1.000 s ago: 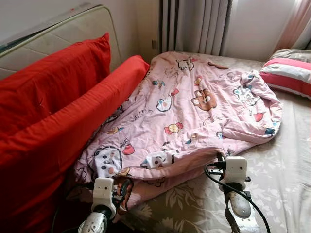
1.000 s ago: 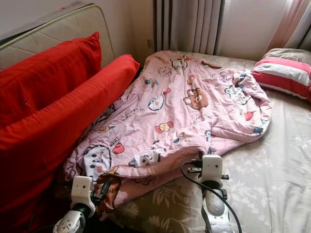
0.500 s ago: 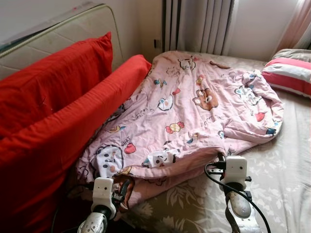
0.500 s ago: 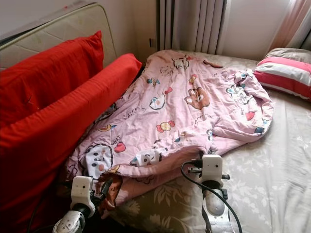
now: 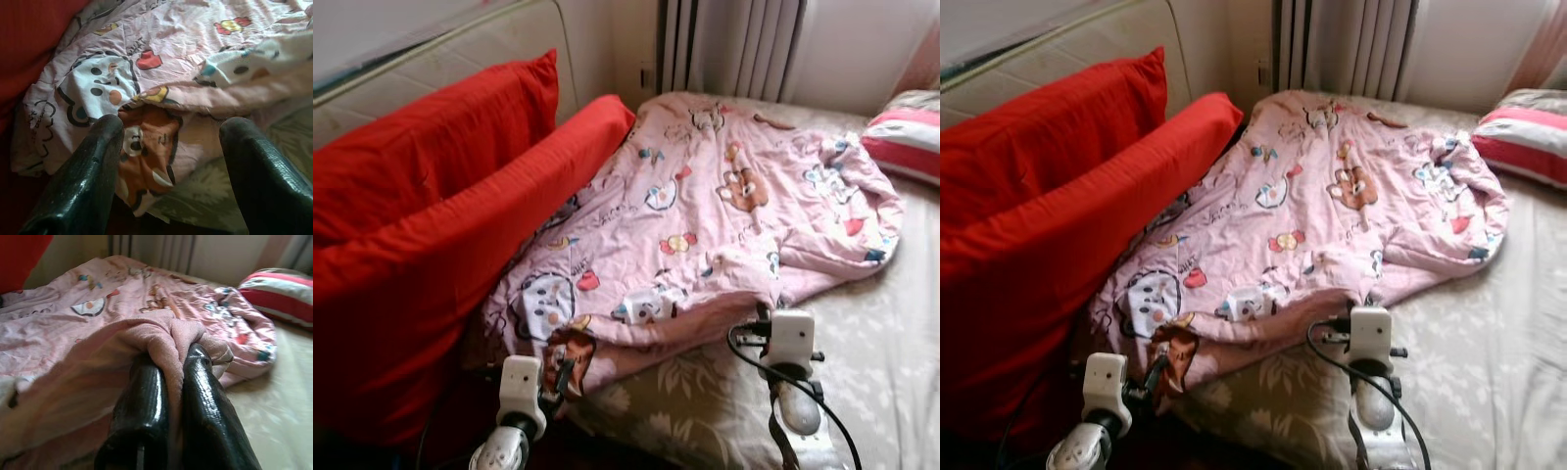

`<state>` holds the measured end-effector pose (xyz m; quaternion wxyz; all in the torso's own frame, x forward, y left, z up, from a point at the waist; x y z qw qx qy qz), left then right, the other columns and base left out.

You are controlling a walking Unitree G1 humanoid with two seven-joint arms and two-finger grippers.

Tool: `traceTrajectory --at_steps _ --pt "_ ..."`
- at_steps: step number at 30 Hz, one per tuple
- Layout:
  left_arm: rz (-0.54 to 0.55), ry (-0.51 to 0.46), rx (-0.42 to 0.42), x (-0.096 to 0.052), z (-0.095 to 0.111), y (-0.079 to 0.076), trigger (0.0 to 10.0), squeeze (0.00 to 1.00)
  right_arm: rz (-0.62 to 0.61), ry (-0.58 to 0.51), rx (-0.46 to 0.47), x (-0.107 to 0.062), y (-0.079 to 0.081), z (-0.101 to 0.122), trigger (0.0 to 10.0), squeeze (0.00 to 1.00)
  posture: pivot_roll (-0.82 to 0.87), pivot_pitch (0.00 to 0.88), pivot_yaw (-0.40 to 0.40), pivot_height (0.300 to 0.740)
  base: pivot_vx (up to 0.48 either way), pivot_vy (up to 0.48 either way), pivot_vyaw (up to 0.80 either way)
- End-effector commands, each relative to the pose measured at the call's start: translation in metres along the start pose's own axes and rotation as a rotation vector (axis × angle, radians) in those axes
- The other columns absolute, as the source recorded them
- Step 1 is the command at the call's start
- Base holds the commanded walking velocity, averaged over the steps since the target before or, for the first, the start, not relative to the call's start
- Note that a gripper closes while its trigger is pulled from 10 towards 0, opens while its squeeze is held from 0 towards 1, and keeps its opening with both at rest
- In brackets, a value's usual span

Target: Clean up the room

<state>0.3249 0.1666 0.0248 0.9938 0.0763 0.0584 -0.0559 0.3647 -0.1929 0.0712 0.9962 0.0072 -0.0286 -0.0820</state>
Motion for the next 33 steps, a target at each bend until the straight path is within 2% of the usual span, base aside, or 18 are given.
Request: traceTrajectory --at_steps 1,12,24,31,33 --pt "0.011 0.019 0.001 -0.005 -0.006 0.004 10.0 0.00 -0.012 -0.005 0.001 -0.001 -0.002 0.001 10.0 0.00 0.06 0.163 0.061 0.740 -0.439 0.000 0.00" --pt "0.012 0.019 0.002 -0.005 -0.006 0.005 10.0 0.00 -0.169 -0.073 -0.044 0.003 -0.029 0.016 10.0 0.00 0.06 0.160 0.062 0.740 -0.281 0.000 0.00" --pt "0.010 0.021 0.003 -0.004 -0.006 0.005 10.0 0.00 -0.259 -0.114 -0.066 0.003 -0.044 0.025 10.0 0.00 0.07 0.160 0.064 0.740 -0.314 0.000 0.00" --pt "0.008 0.022 0.005 -0.004 -0.006 0.006 10.0 0.00 -0.435 -0.144 -0.118 -0.005 -0.072 0.032 10.0 0.00 0.06 0.159 0.067 0.740 -0.313 0.000 0.00" --pt "0.008 0.022 0.005 -0.004 -0.006 0.006 10.0 0.00 -0.461 -0.145 -0.122 -0.006 -0.077 0.032 10.0 0.00 0.06 0.159 0.067 0.740 0.307 0.000 0.00"
Point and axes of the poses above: a point about 5 cm out from each wrist's last joint towards the gripper, its own x axis pointing out of the wrist towards the gripper, its own z axis along the axis of the wrist's last joint, y = z × x, the point moved 5 cm from there along x, pointing out of the wrist towards the gripper, and after that the axes turned 8 degrees about x, right-handed, at the moved point
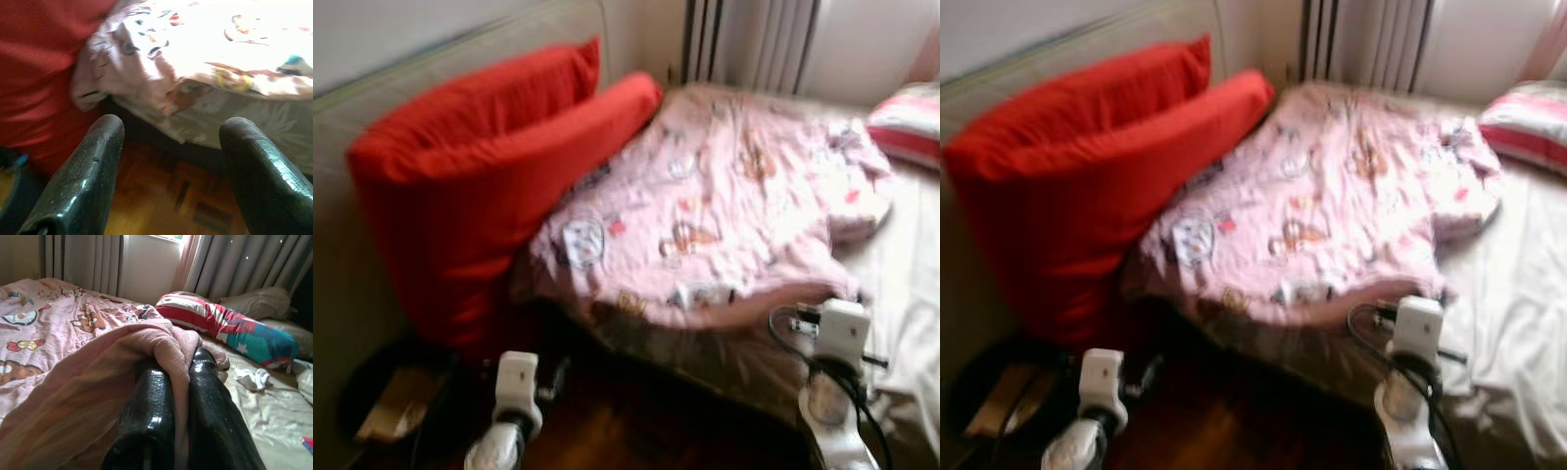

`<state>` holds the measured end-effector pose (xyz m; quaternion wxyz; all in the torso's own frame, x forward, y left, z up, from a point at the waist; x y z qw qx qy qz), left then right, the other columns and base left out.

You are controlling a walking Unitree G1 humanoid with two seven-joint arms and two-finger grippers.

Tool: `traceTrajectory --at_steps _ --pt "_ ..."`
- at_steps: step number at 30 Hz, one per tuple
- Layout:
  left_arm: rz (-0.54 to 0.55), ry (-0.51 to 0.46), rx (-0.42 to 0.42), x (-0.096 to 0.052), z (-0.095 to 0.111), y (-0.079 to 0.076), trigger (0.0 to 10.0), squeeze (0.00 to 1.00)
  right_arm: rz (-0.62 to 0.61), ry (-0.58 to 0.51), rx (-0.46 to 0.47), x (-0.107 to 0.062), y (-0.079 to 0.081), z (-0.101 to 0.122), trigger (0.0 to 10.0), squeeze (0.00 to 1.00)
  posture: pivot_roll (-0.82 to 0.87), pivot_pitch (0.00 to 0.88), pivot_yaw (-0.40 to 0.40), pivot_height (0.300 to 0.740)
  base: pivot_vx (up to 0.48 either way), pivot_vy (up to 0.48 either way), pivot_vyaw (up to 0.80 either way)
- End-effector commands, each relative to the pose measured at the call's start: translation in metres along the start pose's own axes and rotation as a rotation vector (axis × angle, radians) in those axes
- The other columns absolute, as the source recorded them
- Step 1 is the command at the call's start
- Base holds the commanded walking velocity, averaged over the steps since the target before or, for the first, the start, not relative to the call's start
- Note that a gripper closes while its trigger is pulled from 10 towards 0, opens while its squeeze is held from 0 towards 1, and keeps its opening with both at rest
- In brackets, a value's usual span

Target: Clean up the room

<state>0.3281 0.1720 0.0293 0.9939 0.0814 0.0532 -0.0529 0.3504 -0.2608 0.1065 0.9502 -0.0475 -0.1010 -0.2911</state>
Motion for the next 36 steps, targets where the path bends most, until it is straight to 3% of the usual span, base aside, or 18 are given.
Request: traceTrajectory --at_steps 1,6,13,22,28,29,30,32,36 --pt "0.000 0.032 -0.005 -0.006 -0.010 -0.001 10.0 0.00 -0.042 0.012 -0.026 -0.002 -0.011 -0.005 10.0 0.00 0.06 0.159 0.068 0.740 -0.311 0.000 0.00" --pt "-0.002 0.032 -0.005 -0.005 -0.010 -0.001 10.0 0.00 -0.068 0.011 -0.048 -0.002 -0.015 -0.005 10.0 0.00 0.06 0.159 0.068 0.740 -0.309 0.000 0.00" --pt "0.001 0.039 -0.002 -0.007 -0.012 -0.001 10.0 0.00 -0.190 0.067 -0.126 -0.005 -0.037 -0.015 10.0 0.00 0.06 0.160 0.068 0.740 0.000 0.000 0.00" --pt "-0.005 0.048 -0.003 -0.007 -0.014 -0.002 10.0 0.00 -0.293 0.185 -0.092 -0.010 -0.058 -0.035 10.0 0.00 0.06 0.160 0.067 0.740 0.000 0.000 0.00" --pt "-0.007 0.052 -0.002 -0.007 -0.015 -0.003 10.0 0.00 -0.297 0.190 -0.096 -0.011 -0.058 -0.035 10.0 0.00 0.06 0.160 0.068 0.740 0.000 0.000 0.00" --pt "-0.008 0.053 -0.002 -0.007 -0.015 -0.003 10.0 0.00 -0.297 0.189 -0.095 -0.011 -0.058 -0.035 10.0 0.17 0.06 0.160 0.068 0.740 0.000 0.000 0.00" --pt "-0.008 0.053 -0.001 -0.007 -0.015 -0.003 10.0 0.00 -0.297 0.189 -0.095 -0.010 -0.058 -0.035 10.0 0.17 0.06 0.160 0.068 0.740 0.000 0.000 0.00" --pt "-0.008 0.053 -0.002 -0.007 -0.016 -0.003 10.0 0.00 -0.298 0.191 -0.095 -0.011 -0.058 -0.035 10.0 1.00 0.06 0.160 0.069 0.740 0.000 0.000 0.00" --pt "-0.009 0.053 -0.002 -0.007 -0.016 -0.003 10.0 0.00 -0.307 0.207 -0.101 -0.012 -0.059 -0.038 10.0 1.00 0.06 0.160 0.068 0.740 0.000 0.000 0.00"
Point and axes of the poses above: a point about 5 cm out from each wrist's last joint towards the gripper, its own x axis pointing out of the wrist towards the gripper, its own z axis along the axis of the wrist's last joint, y = z × x, the point moved 5 cm from there along x, pointing out of the wrist towards the gripper, and after that the axes turned 8 degrees about x, right-handed, at the moved point
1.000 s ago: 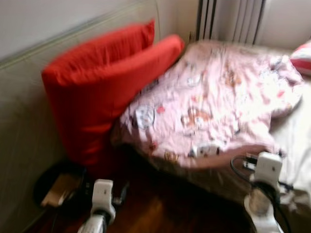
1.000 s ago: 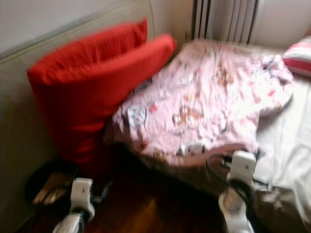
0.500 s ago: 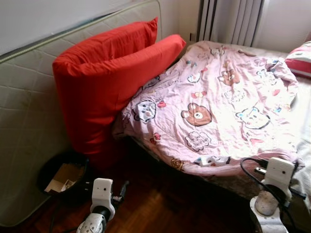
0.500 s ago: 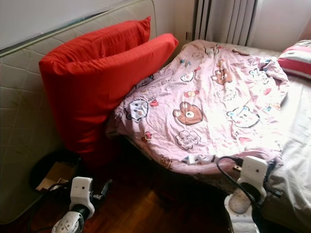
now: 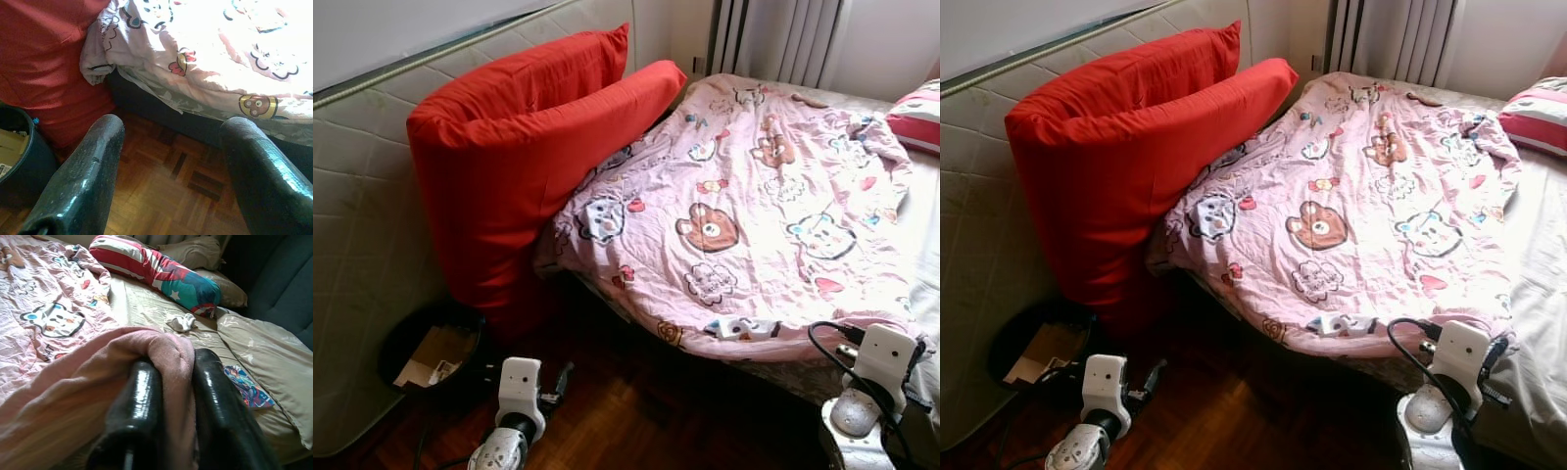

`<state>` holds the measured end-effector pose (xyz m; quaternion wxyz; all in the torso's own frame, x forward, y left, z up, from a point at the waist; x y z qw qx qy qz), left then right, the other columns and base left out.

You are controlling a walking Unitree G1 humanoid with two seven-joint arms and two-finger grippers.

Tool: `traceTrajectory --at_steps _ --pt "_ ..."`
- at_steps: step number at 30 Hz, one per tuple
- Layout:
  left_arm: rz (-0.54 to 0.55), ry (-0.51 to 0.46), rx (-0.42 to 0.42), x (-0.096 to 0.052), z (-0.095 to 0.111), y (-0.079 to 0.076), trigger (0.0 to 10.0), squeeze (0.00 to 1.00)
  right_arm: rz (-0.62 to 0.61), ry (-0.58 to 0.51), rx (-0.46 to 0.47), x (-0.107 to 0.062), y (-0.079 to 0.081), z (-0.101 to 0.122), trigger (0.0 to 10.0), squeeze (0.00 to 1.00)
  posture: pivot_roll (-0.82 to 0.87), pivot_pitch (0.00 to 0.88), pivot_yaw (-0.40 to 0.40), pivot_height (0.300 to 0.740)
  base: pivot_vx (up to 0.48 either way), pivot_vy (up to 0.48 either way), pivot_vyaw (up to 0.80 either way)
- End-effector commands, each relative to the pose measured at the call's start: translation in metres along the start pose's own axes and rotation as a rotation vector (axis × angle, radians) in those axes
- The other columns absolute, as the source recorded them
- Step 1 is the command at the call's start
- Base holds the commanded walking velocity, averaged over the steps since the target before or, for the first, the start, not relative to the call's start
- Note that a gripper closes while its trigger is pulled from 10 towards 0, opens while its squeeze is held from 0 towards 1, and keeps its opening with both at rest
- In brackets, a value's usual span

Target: Clean up the room

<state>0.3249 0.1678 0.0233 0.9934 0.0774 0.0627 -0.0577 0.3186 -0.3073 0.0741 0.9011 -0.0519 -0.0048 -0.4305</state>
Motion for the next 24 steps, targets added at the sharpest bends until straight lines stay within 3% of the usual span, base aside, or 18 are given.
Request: traceTrajectory --at_steps 1,11,15,17,18,19,20,24 --pt "0.003 0.036 0.006 -0.005 -0.010 0.002 10.0 0.00 -0.033 0.033 -0.004 -0.003 -0.007 -0.008 10.0 1.00 0.06 0.160 0.069 0.740 0.000 0.000 0.00" --pt "-0.001 0.038 0.004 -0.005 -0.011 0.002 10.0 0.00 -0.075 0.038 -0.030 -0.002 -0.015 -0.010 10.0 1.00 0.06 0.156 0.069 0.740 0.000 0.000 0.00" --pt "-0.003 0.038 0.003 -0.005 -0.011 0.002 10.0 0.00 -0.097 0.123 -0.040 -0.004 -0.021 -0.026 10.0 1.00 0.06 0.153 0.067 0.740 0.000 0.000 0.00" --pt "-0.003 0.039 0.003 -0.004 -0.011 0.002 10.0 0.00 -0.099 0.166 -0.043 -0.006 -0.023 -0.035 10.0 0.95 0.06 0.150 0.067 0.740 0.000 0.000 0.00" --pt "-0.003 0.041 0.003 -0.004 -0.012 0.001 10.0 0.00 -0.089 0.216 -0.048 -0.008 -0.023 -0.045 10.0 0.31 0.06 0.150 0.068 0.740 0.000 0.000 0.00" --pt "-0.004 0.045 0.003 -0.005 -0.013 0.001 10.0 0.00 -0.075 0.265 -0.056 -0.012 -0.023 -0.056 10.0 0.05 0.06 0.150 0.068 0.740 0.000 0.000 0.00" --pt "-0.010 0.062 0.002 -0.005 -0.017 0.000 10.0 0.00 -0.040 0.359 -0.044 -0.019 -0.022 -0.075 10.0 0.00 0.06 0.141 0.064 0.740 0.000 0.000 0.00" --pt "-0.027 0.107 -0.002 -0.007 -0.027 -0.002 10.0 0.00 0.046 0.439 -0.021 -0.032 -0.013 -0.092 10.0 0.00 0.05 0.135 0.062 0.740 0.000 0.000 0.00"
Point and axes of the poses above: a point about 5 cm out from each wrist's last joint towards the gripper, its own x axis pointing out of the wrist towards the gripper, its own z axis along the axis of the wrist's last joint, y = z × x, the point moved 5 cm from there along x, pointing out of the wrist towards the gripper, and after that the axes turned 8 degrees about x, right-handed, at the moved point
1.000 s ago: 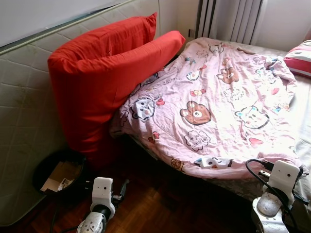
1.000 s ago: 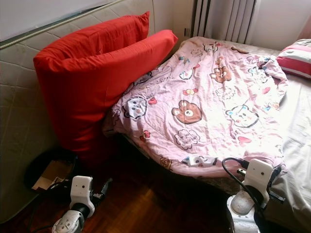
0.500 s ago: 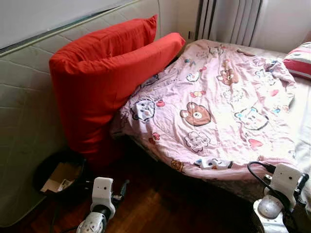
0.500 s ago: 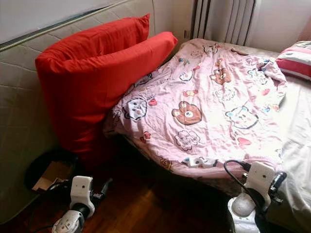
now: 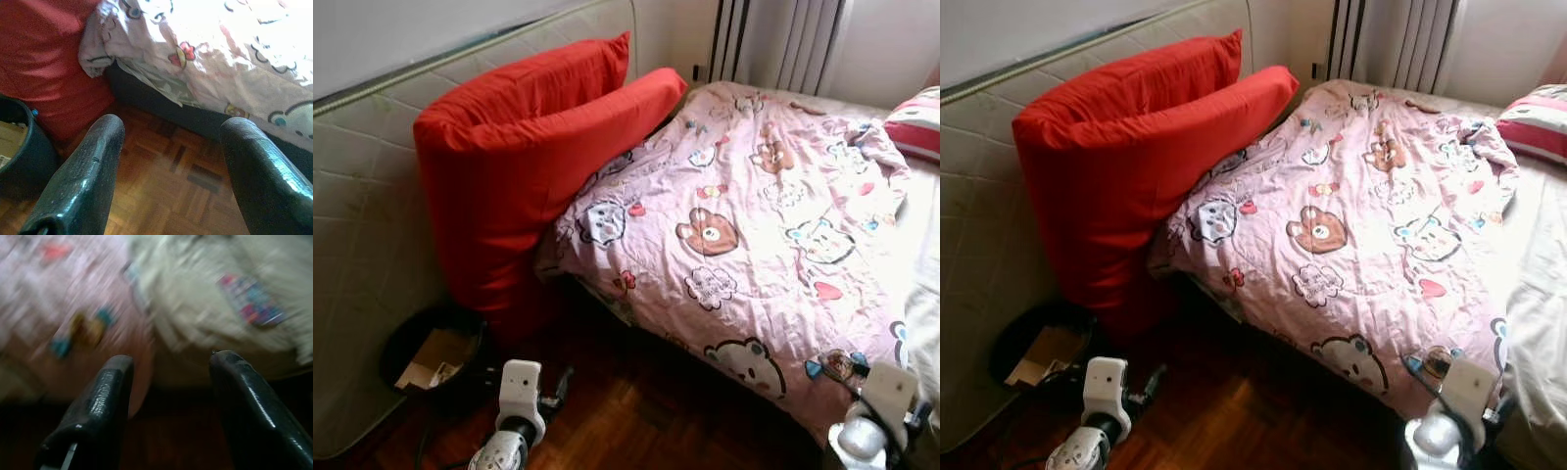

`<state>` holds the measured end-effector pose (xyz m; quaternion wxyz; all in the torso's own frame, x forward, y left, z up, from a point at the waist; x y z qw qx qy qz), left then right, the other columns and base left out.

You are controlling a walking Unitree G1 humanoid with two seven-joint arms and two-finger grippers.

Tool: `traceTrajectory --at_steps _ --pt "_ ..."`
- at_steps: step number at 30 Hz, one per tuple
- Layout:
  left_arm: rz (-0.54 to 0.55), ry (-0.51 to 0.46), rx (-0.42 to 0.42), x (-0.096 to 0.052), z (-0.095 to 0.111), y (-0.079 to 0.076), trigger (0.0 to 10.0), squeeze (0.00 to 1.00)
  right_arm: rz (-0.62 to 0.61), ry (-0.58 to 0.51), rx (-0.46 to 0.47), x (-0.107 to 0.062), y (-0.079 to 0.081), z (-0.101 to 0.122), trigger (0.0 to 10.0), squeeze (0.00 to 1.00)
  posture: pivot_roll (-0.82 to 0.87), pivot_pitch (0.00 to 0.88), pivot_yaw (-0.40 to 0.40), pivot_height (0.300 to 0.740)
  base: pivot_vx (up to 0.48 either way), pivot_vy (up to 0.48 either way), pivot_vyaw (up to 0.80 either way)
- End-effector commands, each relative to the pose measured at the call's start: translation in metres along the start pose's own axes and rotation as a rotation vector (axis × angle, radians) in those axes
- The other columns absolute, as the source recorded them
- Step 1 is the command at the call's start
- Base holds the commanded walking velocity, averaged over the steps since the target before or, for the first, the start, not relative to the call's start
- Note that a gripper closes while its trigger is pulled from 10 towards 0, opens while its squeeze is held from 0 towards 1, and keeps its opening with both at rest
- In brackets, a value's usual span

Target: Clean up the room

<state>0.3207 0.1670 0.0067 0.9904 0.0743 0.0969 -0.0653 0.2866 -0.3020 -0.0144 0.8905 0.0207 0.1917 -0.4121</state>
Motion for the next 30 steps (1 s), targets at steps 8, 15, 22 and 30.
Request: traceTrajectory --at_steps 8,15,22,30 --pt "0.004 0.247 -0.002 -0.019 -0.058 0.006 10.0 0.00 0.428 0.231 -0.225 -0.041 0.039 -0.080 10.0 0.00 0.04 0.108 0.061 0.740 0.000 0.000 0.00" --pt "0.066 0.504 -0.055 -0.054 -0.114 0.012 10.0 0.00 0.521 0.426 -0.321 -0.075 0.023 -0.139 10.0 0.00 0.07 0.062 0.046 0.740 0.000 0.000 0.00" --pt "0.073 0.629 -0.064 -0.078 -0.139 0.008 10.0 0.00 0.608 0.418 -0.389 -0.086 0.031 -0.145 10.0 0.00 0.05 0.046 0.041 0.740 0.000 0.000 0.00" --pt "0.069 0.664 -0.078 -0.086 -0.147 0.008 10.0 0.00 0.677 0.381 -0.437 -0.086 0.039 -0.140 10.0 0.00 0.05 0.032 0.031 0.740 0.000 0.000 0.37"
Point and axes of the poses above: a point about 5 cm out from each wrist's last joint towards the gripper, its own x axis pointing out of the wrist towards the gripper, its own z axis along the axis of the wrist's last joint, y = z × x, the point moved 5 cm from there along x, pointing out of the wrist towards the gripper, and after that the axes turned 8 degrees about x, right-handed, at the moved point
